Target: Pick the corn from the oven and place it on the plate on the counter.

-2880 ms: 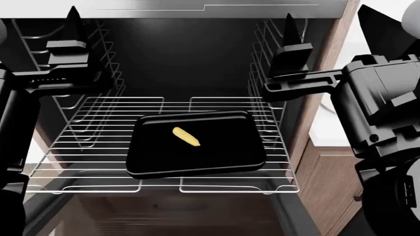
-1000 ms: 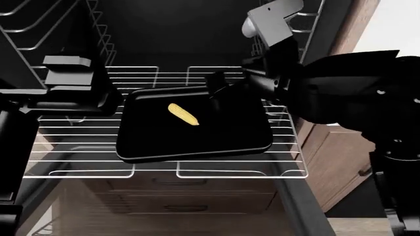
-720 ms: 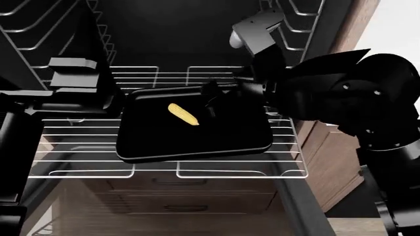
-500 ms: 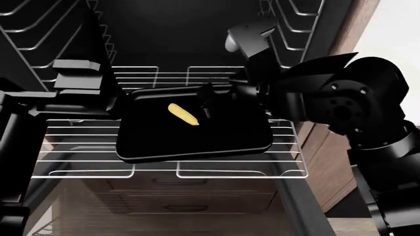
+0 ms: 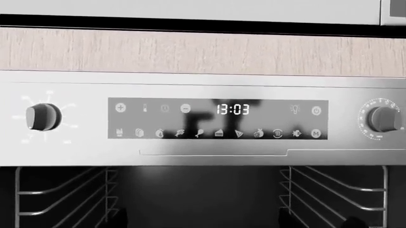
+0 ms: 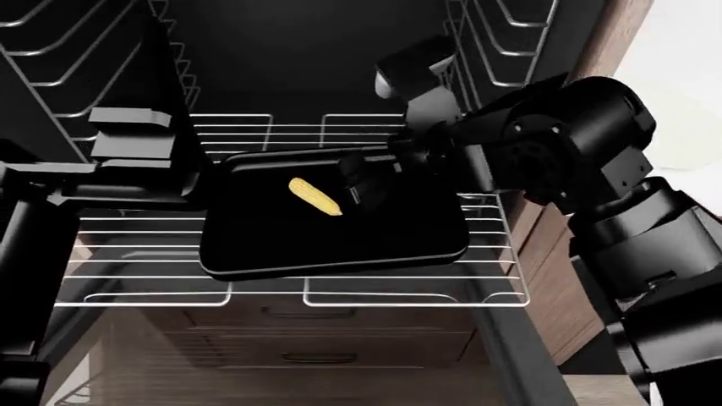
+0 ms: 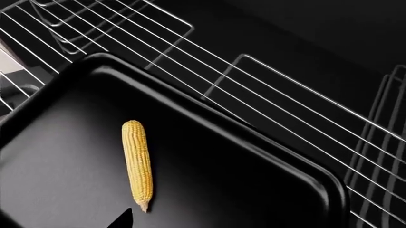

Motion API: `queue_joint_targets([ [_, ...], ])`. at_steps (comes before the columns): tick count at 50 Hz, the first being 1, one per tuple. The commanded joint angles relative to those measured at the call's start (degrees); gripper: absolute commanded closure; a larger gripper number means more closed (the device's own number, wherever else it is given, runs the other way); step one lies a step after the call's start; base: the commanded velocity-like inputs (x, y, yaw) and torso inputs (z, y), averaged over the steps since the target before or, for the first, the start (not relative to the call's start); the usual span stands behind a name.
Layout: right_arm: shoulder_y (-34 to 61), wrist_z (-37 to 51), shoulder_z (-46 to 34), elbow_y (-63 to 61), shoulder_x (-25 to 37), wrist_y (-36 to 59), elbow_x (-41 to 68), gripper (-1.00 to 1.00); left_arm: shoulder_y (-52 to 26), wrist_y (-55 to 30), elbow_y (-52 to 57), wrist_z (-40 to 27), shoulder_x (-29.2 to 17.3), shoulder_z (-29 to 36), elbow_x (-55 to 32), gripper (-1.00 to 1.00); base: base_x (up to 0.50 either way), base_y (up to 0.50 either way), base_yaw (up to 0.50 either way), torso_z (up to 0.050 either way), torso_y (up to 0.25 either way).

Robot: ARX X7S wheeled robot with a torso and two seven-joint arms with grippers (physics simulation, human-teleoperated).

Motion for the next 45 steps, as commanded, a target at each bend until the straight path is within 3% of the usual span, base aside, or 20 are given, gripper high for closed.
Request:
queue_joint_targets([
  [1, 3.3, -2.2, -3.0, 2.3, -1.4, -0.3, -2.0, -1.0, 0.1, 0.2, 0.1, 0.1, 0.1, 0.2, 0.2, -1.0, 0.0, 0.0, 0.0, 0.0, 0.0],
  [16, 9.4, -12.9, -11.9, 14.2, -8.4, -6.0, -8.4, -1.0, 0.0, 0.3, -0.2, 0.7, 0.7, 0.7, 0.7, -1.0, 0.0, 0.0, 0.0, 0.0, 0.0],
  [31, 7.8, -15.0, -10.7, 19.9, -10.5, -11.3, -8.2, -1.0, 0.7, 0.6, 0.5, 0.2, 0.4, 1.0, 0.1, -1.0, 0.0, 0.0, 0.0, 0.0, 0.0],
  [38, 8.0, -18.1, -11.6, 28.8, -13.6, -16.8, -9.4, -1.0, 0.6, 0.9, 0.7, -0.4, 0.0, 1.2, -0.7, -1.0, 0.0, 0.0, 0.0, 0.0, 0.0],
  [45, 10.2, -16.2, -24.3, 33.4, -13.9, -24.2, 3.2, -1.0, 0.6, 0.8, 0.6, -0.1, 0.0, 1.2, -0.5, -1.0, 0.0, 0.0, 0.0, 0.0, 0.0],
])
